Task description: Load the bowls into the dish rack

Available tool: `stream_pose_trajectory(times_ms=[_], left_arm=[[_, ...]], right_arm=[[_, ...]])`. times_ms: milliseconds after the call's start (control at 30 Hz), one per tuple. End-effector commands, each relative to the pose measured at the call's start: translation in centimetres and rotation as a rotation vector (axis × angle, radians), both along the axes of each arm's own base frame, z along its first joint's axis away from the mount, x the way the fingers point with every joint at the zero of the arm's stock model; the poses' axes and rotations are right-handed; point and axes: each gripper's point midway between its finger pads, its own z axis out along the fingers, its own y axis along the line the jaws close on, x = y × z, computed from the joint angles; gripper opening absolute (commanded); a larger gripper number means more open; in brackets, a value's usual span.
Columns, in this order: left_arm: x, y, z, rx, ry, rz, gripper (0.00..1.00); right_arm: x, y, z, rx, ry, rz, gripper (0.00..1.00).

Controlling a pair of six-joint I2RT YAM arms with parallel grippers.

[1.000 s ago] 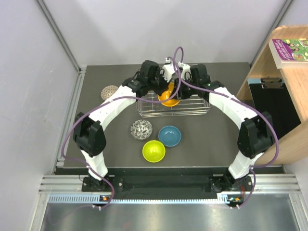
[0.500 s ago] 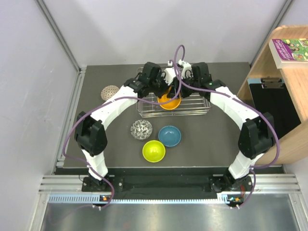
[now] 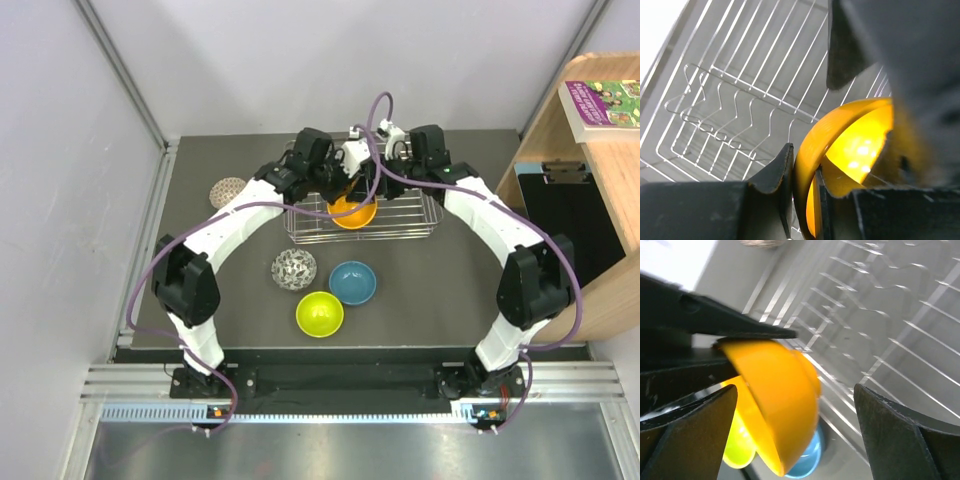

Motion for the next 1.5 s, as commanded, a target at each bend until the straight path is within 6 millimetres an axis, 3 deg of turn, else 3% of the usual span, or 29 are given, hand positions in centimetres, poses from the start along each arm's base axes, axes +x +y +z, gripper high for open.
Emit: stream_pose_trajectory(times_ms=[0,233,400,533,733,1067,1467], left_arm=[[0.0,0.0,-0.1,0.003,-0.006,0.021,0.00],[0.2,0.0,1.9,-0.038,-0.030,0.021,0.00],[0.2,0.5,3.7,-0.081,-0.049,0.010,0.00],[0.1,1.2,4.8,-0.114,-0.059,0.011,0.00],[-0.4,1.3,6.2,-0.147,-0.073,-0.022,0.00],[-1.1,0.9,8.0,-0.244,-0.041,-0.074,0.00],[-1.8,0.9,8.8,-0.297,-0.003,-0.143,0.00]], right_arm=[[-5.1,4.3,9.0,0.285,-0.169,0.390,1.00],[-7.1,4.4,8.7,0.364,-0.157,0.518,1.00],[-7.1,3.6,8.9,0.413,-0.122,0.543,1.00],[-5.5,2.2,9.1,0.480,-0.125,0.523,1.00],[-4.8,0.9,9.3,0.539,-0.045,0.501,1.00],[-4.2,1.0,8.1,0.535,-0.036,0.488,1.00],[-0.7,0.2,5.9,0.495,-0.012,0.348,0.99]])
